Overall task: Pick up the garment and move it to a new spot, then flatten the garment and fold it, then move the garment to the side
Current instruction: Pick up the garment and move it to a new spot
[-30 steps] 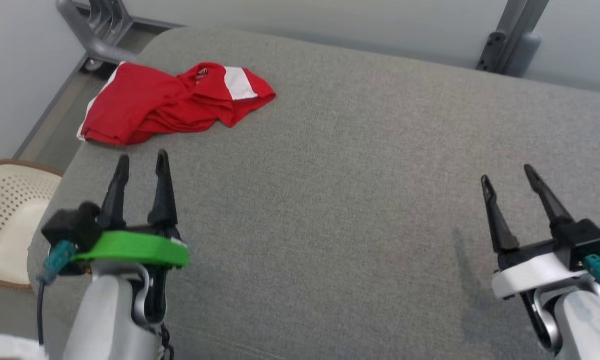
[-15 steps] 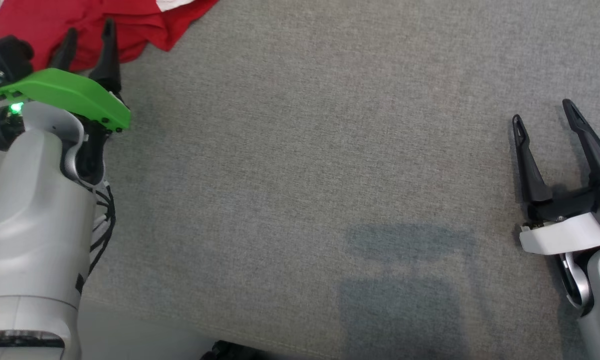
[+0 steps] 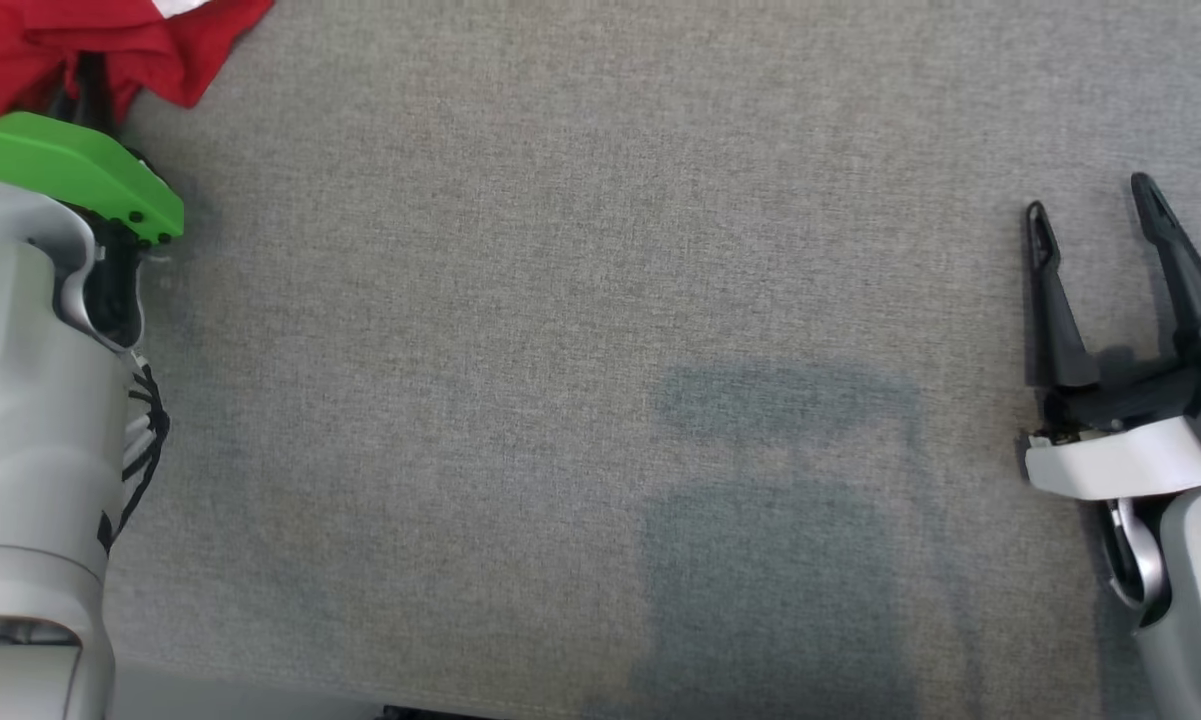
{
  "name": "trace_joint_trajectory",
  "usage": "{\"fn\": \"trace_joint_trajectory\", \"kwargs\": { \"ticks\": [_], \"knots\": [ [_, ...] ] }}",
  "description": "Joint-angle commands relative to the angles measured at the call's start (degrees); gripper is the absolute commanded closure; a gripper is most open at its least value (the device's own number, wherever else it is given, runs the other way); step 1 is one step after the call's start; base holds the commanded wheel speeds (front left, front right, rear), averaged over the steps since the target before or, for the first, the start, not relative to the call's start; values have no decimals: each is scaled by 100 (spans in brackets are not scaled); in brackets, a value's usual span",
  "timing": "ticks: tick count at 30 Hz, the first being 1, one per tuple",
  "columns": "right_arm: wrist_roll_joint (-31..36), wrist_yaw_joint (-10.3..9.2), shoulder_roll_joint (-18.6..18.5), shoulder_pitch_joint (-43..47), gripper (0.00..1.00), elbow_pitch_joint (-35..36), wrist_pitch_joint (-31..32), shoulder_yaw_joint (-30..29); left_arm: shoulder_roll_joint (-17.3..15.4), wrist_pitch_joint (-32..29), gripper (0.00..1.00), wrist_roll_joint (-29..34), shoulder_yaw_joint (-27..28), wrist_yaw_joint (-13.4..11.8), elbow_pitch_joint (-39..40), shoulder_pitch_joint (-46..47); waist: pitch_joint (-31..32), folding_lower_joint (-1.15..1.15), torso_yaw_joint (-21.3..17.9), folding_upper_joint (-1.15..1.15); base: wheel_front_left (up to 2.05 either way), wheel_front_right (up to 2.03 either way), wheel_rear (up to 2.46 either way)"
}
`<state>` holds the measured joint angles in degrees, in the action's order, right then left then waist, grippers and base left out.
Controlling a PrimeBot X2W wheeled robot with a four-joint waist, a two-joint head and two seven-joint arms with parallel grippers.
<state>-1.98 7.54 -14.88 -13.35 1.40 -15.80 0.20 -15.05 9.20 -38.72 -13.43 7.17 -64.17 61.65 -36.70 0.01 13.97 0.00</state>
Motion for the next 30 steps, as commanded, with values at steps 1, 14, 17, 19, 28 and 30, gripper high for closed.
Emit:
{"fn": "trace_joint_trajectory", "kwargs": {
  "ticks": [1,14,17,19,28,30],
  "knots": [
    [-45,-9,97,474,0,-463,120,44,30,125,100,24,-96,35,150,-98,416,-1,6,0,0,0,0],
    [-166,-8,996,1063,0,-679,67,288,-29,-320,100,-423,-1540,-36,3748,-2260,2508,-1,-830,0,0,0,0],
    [-208,-9,1065,1246,0,-689,67,268,57,-670,100,-532,-1760,-296,4990,-2946,2748,-1,-1089,0,0,0,0],
    [-218,-8,1101,1335,0,-687,67,282,148,-926,100,-628,-1962,-494,5830,-3372,2849,-1,-1267,0,0,0,0],
    [-277,-8,1176,1297,0,-684,67,343,585,-1655,100,-1163,-2490,-1048,7174,-4299,2857,-1,-2040,0,0,0,0],
    [-305,-8,1185,1258,0,-714,67,382,516,-1654,100,-1197,-2353,-1153,6793,-4257,2820,-1,-2185,0,0,0,0]
  ]
}}
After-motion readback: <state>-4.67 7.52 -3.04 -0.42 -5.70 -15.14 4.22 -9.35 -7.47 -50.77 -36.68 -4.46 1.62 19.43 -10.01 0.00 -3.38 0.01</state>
